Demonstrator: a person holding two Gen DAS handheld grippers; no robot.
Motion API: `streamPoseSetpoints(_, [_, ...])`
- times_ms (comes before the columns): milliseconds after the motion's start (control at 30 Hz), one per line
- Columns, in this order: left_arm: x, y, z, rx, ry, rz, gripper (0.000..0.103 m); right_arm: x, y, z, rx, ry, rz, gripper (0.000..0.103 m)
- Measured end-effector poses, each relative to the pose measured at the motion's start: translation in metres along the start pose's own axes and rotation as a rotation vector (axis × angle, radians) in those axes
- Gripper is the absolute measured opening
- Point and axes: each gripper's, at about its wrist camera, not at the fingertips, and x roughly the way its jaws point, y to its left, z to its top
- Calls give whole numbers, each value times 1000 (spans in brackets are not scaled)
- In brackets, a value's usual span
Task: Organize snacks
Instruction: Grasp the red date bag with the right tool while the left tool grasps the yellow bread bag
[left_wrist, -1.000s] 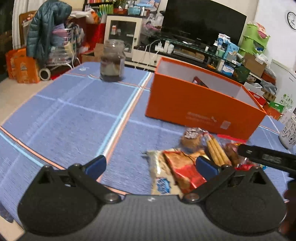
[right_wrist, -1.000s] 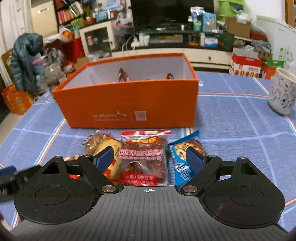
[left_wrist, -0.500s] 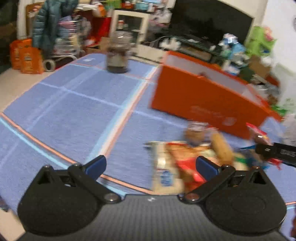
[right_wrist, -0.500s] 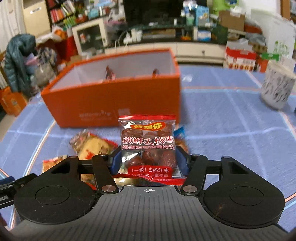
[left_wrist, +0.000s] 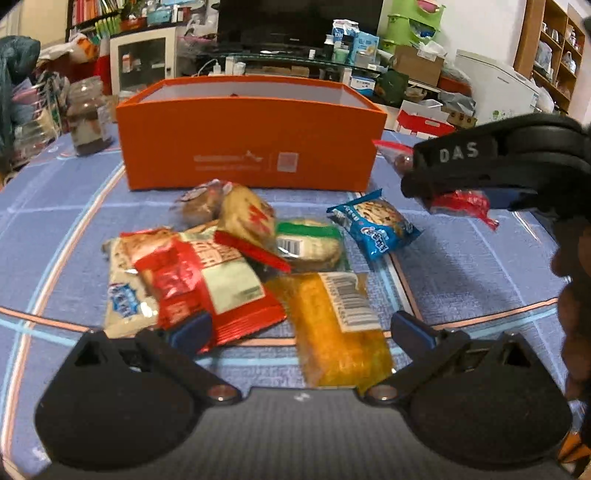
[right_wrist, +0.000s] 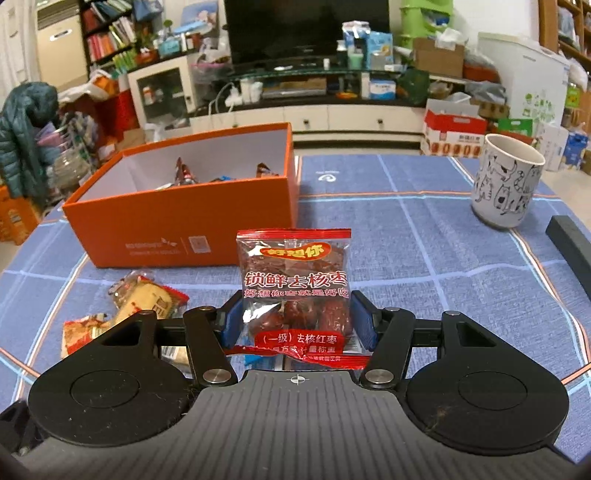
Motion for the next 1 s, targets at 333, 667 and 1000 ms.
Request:
streamPoseSetpoints(333, [14,-20,0,84,39,-23,41,-9,-14,-3,2,-7,-8,47])
streamPoseSetpoints(667, [-12,-15,6,162,-23,-13,38,-9,3,-9,-80,-9,-1,47])
streamPoseSetpoints(1000, [-29,13,33,141,-77,68,38,-16,17,-10,-114,-27,7,47])
